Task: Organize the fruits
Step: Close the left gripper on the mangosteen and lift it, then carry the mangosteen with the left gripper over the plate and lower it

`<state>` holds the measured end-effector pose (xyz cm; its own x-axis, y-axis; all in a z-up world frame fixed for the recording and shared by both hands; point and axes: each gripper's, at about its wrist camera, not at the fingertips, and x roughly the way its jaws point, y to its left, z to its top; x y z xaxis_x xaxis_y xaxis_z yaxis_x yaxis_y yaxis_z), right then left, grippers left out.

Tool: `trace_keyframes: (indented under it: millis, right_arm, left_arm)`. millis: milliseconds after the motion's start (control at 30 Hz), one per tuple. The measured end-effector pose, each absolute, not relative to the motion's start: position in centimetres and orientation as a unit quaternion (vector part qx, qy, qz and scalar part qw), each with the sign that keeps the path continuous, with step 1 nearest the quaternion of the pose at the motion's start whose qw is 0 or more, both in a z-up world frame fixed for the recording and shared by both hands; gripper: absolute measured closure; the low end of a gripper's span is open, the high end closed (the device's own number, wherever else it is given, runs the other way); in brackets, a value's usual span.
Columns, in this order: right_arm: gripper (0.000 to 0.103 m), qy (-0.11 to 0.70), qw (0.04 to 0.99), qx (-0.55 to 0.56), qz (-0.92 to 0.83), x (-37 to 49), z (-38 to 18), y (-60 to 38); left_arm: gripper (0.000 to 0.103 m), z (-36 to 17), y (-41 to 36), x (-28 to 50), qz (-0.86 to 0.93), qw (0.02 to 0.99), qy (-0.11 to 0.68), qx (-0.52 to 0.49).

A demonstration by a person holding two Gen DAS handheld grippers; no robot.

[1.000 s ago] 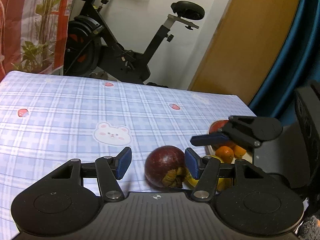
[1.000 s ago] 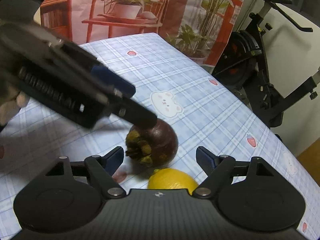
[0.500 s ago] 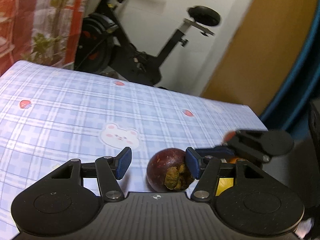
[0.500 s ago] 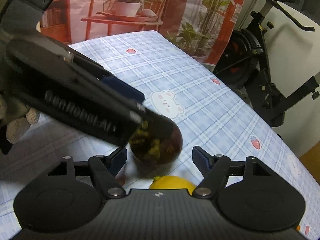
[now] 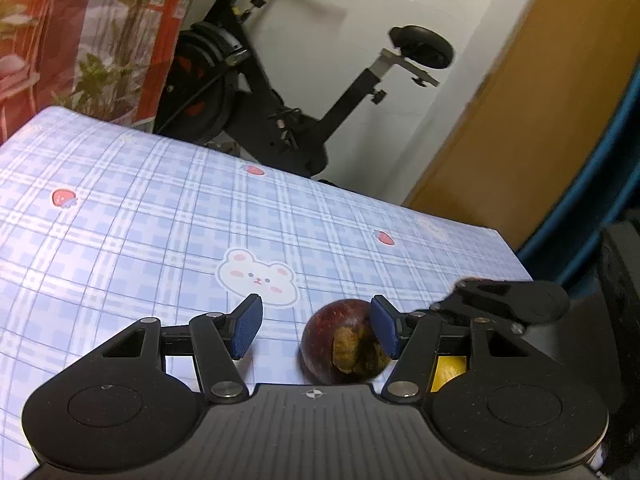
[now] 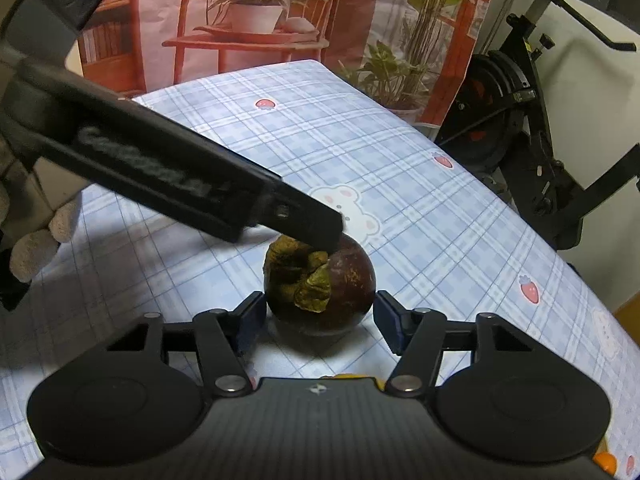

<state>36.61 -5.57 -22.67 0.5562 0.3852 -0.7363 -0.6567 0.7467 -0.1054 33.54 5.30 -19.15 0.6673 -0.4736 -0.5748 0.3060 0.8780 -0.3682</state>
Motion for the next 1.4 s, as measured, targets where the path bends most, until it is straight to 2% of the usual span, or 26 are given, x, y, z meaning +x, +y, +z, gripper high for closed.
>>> trace_keyframes:
  millis: [300,467,567,633,800,1400]
  right_arm:
    - [0.043,0.358,0.866,-0.176,0.303,36.8,-22.4,-5.4]
    - [0.043,0.355,0.867,-0.172,0.303,36.9,-22.5,-5.5]
    - [0.043,0.354,0.867,-0.175,0.305,36.9,-22.5,-5.3]
    - [0.042,0.355,0.867,-0.174,0.304,37.0,-22.5,-5.4]
    - [0.041,0.357,0.869,-0.168,0.299,37.3,-22.7,-5.3]
    - [0.042,0.308,0.905,-0.096,0.279,33.6,-19.2,-9.1]
  left_arm:
    - [0.036,-19.6,3.3,32.8,-0.241,0.903,0.35,-0.066]
    - [0.036,-20.2,3.6,33.4,-0.234,0.901,0.356,-0.08]
    - [0.038,-20.4,3.9,33.7,-0.239,0.896,0.362,-0.093]
    - [0.044,-20.5,4.1,33.8,-0.248,0.893,0.362,-0.1]
    - [0.044,-20.6,4.0,33.7,-0.248,0.894,0.36,-0.103]
    - [0.045,-15.6,0.4,30.7,-0.247,0.914,0.32,-0.043]
